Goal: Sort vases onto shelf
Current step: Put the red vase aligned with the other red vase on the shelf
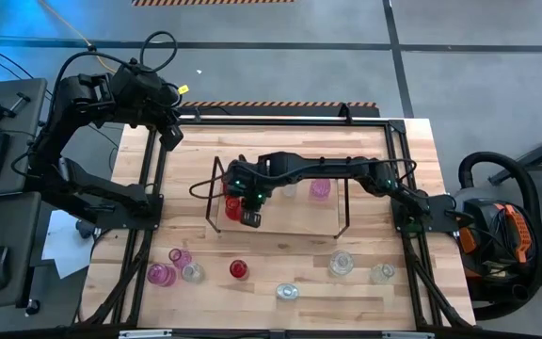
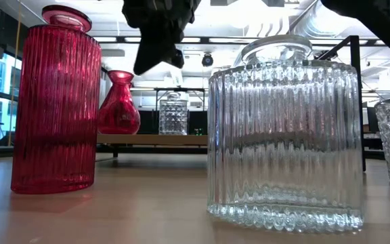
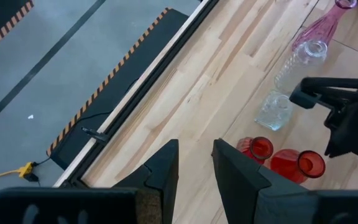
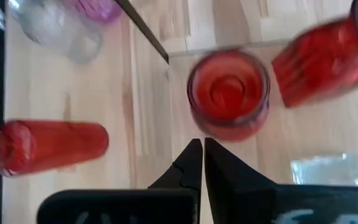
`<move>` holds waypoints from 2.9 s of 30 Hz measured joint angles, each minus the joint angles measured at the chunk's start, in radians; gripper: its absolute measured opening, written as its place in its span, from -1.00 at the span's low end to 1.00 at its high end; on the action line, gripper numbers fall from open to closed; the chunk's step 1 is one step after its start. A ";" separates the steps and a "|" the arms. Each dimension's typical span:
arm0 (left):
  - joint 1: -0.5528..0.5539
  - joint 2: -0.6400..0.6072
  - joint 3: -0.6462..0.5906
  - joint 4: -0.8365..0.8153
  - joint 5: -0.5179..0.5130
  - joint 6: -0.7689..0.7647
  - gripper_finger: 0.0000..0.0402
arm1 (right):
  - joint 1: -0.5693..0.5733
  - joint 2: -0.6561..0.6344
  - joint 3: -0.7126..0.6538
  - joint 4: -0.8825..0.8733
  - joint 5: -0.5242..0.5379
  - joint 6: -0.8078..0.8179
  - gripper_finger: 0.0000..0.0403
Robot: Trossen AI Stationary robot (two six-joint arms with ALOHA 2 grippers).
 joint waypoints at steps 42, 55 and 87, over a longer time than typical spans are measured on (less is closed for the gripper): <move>0.000 0.000 0.000 0.000 0.000 -0.009 -0.55 | -0.040 0.001 -0.129 0.177 -0.006 0.002 -1.00; 0.000 0.000 0.000 0.000 0.000 -0.019 -0.55 | -0.060 0.001 -0.129 0.250 -0.003 0.028 -1.00; 0.000 0.000 0.000 0.000 0.000 0.004 -0.55 | 0.008 0.001 -0.129 0.098 0.086 0.444 -1.00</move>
